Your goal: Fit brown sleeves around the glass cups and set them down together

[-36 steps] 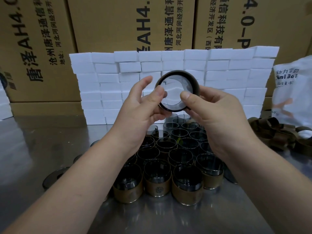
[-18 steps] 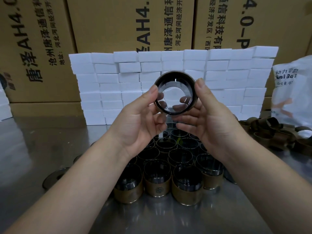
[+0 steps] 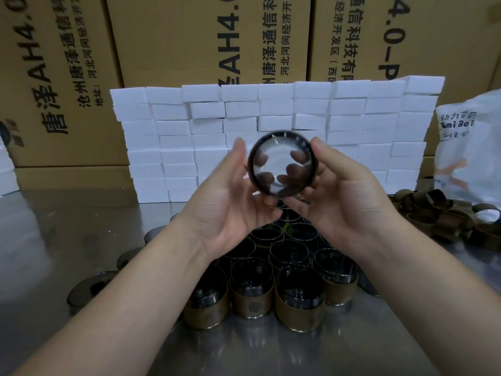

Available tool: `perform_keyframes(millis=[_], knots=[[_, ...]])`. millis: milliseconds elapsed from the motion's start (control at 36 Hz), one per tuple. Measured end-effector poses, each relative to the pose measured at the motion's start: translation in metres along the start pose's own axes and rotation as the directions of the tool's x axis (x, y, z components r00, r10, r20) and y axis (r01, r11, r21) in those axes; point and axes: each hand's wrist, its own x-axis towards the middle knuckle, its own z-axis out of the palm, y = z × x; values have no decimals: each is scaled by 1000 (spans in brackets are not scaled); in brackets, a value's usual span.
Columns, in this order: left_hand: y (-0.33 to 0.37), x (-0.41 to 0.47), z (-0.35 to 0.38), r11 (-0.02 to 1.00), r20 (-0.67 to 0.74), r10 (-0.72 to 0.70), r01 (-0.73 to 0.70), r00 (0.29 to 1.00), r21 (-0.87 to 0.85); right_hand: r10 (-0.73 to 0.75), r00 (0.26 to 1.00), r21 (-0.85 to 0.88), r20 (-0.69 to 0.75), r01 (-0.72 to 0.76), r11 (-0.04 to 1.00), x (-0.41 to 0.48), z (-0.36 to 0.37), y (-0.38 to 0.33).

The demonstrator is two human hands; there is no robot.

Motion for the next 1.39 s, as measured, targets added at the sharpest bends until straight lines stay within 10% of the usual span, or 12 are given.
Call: perform_keyframes(millis=[167,306,889,1389], knots=[[-14,1,13,940,-282,115,-12,952,342,-12,1000,-82,3,13,997,-4,12,5],[-22,-2,18,757,-169,339,-161,926,633,-18,974,-60,-225,4,998,-2,7,8],[-22,-9,14,536,98,512,-407,854,740,-313,904,-336,-293,209,918,-18,23,20],[-21,-13,18,608,28,514,-387,857,693,-294,916,-418,-275,161,894,-21,25,20]])
